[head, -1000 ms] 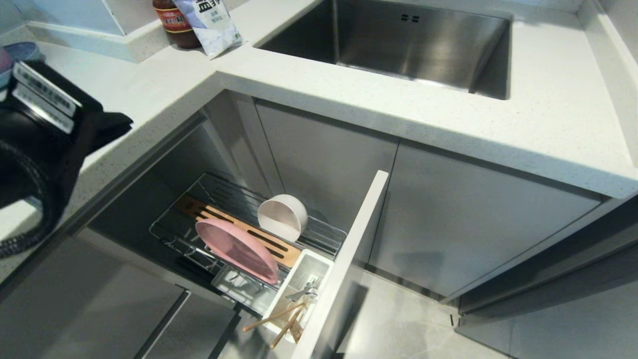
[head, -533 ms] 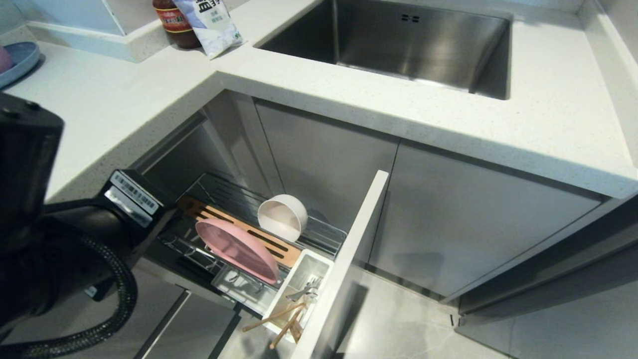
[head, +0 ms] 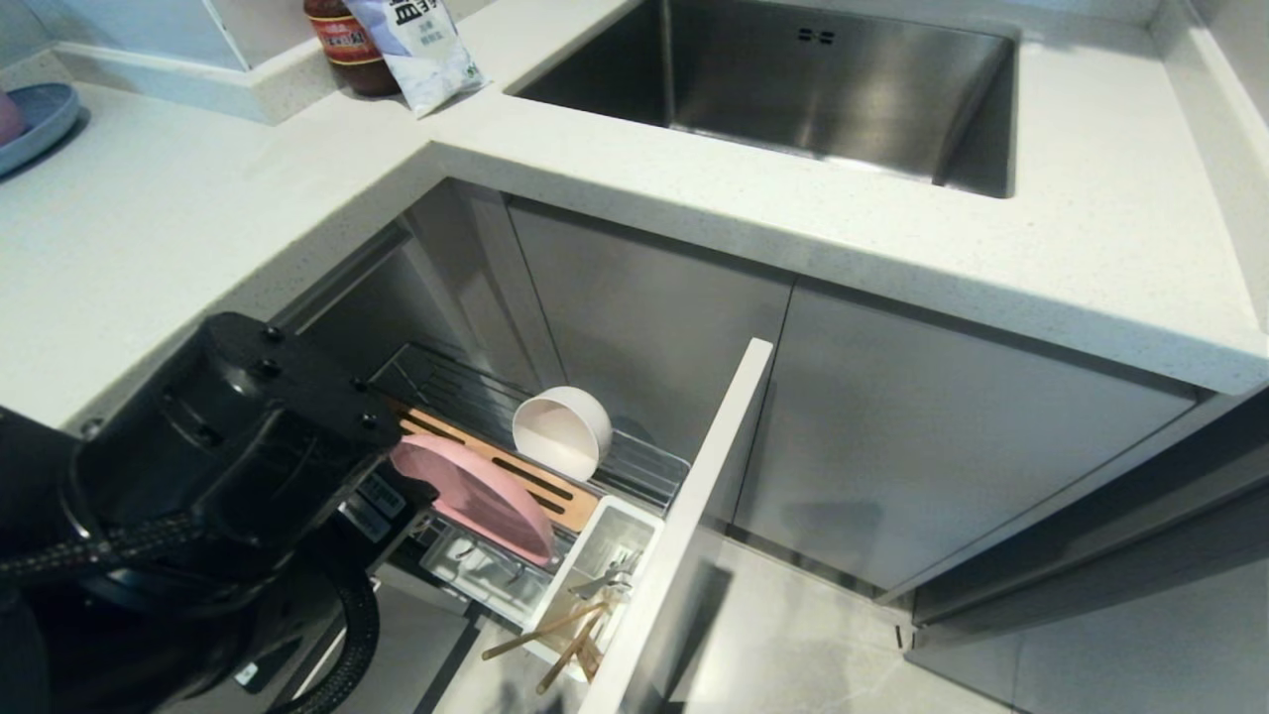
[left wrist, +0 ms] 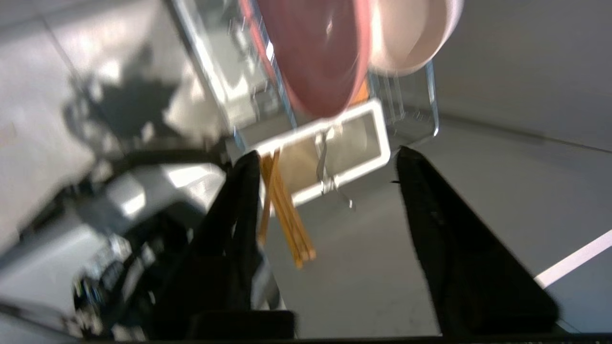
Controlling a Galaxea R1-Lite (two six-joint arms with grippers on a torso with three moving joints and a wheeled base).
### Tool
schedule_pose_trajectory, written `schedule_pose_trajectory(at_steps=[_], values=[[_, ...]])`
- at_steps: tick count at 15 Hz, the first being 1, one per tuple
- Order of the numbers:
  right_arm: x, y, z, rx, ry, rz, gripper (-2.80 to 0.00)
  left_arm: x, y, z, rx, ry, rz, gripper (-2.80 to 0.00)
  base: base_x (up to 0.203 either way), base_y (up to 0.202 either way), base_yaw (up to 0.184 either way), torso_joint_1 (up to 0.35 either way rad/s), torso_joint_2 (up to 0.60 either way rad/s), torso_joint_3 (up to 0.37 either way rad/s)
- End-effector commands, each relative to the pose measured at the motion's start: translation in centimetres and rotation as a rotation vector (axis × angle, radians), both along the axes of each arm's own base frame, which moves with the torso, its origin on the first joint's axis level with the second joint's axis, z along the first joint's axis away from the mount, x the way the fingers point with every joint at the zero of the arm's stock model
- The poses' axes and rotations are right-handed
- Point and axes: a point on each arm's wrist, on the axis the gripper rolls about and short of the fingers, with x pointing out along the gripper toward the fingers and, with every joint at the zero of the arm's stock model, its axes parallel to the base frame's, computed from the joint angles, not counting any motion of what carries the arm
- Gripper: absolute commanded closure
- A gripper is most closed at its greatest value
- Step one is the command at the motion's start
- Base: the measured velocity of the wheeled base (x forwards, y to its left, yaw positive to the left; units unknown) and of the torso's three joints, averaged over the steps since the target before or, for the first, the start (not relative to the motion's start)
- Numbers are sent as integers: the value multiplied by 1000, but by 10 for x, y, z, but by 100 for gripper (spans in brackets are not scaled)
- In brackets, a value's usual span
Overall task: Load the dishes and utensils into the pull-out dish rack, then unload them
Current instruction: Take the plate out of the cupboard
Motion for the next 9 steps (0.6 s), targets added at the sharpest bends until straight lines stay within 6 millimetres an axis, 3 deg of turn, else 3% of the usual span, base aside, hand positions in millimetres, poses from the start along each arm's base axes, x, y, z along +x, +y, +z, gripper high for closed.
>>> schedule_pose_trajectory(at_steps=[1,6,9], values=[[0,0,0,0,-1,0,0,6,-8,-14,-7,65,23,-280,0,0,0,0,0,0],[0,0,0,0,-3,0,0,24,-6,-14,-26,62,98,-280,0,0,0,0,0,0],[0,0,0,0,-1,0,0,45,-5,-19,-31,56,159,-280,0,0,0,0,0,0]])
